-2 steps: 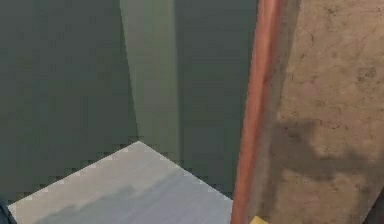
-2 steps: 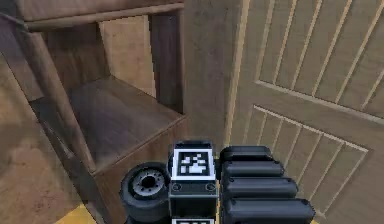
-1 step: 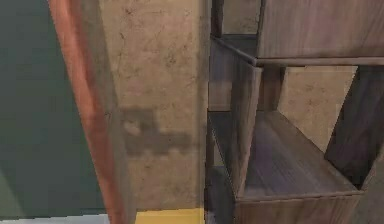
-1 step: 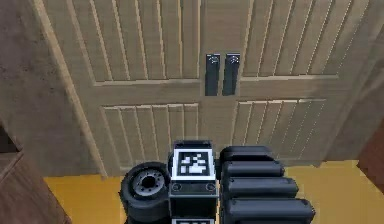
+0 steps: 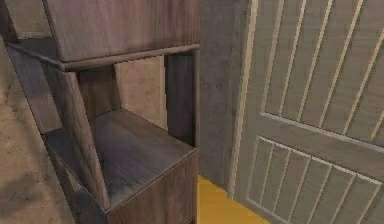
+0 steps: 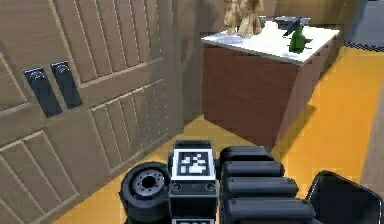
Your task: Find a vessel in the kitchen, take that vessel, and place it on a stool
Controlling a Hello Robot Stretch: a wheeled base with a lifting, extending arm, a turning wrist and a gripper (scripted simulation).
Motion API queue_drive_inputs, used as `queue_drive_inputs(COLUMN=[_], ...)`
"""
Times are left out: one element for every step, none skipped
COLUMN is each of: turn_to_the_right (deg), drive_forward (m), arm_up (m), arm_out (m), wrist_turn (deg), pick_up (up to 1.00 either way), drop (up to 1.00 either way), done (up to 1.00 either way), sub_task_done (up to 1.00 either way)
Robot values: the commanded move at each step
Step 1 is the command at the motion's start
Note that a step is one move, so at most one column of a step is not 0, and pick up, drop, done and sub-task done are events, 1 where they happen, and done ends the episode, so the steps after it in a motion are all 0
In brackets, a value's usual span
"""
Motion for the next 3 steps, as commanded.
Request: queue_drive_inputs(turn_to_the_right=[21.0, -45.0, -45.0], drive_forward=[0.00, 0.00, 0.00], arm_up=[0.00, 0.00, 0.00], arm_out=[0.00, 0.00, 0.00], wrist_turn=[0.0, 0.0, 0.0], pick_up=[0.00, 0.00, 0.00], drop=[0.00, 0.00, 0.00], done=[0.00, 0.00, 0.00], sub_task_done=[0.00, 0.00, 0.00])
